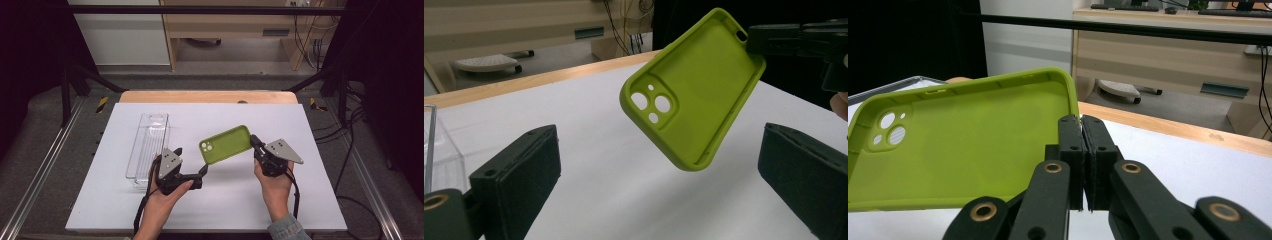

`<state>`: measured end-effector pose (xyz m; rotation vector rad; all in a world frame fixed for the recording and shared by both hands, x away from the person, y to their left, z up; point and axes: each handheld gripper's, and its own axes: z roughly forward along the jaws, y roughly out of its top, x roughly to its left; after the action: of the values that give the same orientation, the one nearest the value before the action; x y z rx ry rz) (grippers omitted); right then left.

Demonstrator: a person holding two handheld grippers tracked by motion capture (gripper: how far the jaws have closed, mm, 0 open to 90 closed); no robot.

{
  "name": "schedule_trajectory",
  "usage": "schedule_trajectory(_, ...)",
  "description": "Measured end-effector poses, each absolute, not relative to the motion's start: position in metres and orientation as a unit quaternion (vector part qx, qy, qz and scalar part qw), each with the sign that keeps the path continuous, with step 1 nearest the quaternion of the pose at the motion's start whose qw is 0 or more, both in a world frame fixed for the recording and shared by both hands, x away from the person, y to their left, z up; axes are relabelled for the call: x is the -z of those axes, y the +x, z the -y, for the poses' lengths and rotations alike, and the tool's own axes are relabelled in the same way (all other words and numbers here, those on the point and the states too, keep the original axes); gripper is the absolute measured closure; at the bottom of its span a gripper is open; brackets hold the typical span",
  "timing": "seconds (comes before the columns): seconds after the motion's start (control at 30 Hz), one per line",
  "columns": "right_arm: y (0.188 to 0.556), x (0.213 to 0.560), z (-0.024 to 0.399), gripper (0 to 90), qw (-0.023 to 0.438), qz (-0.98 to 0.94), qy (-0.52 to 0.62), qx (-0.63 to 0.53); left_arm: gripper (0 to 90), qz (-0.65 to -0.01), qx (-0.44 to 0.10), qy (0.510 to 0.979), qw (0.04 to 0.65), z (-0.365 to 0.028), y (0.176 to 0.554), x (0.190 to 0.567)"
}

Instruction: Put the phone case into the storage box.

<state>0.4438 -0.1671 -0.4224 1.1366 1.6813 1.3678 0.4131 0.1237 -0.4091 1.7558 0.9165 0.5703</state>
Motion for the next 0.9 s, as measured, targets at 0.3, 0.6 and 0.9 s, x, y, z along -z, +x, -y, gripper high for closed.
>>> schedule_trajectory(0.3, 0.441, 0.420, 0.164, 88.2, 0.347, -0.646, 0.427, -0.530, 4.5, -0.378, -0.233, 0.733, 0.515, -0.123, 0.415, 0.410)
schedule_trajectory(0.6, 0.438, 0.419, 0.158, 88.2, 0.353, -0.651, 0.416, -0.528, 9.0, -0.391, -0.222, 0.729, 0.517, -0.125, 0.420, 0.414)
schedule_trajectory(0.9, 0.437, 0.419, 0.156, 88.2, 0.355, -0.652, 0.411, -0.529, 23.3, -0.405, -0.185, 0.728, 0.521, -0.124, 0.430, 0.425)
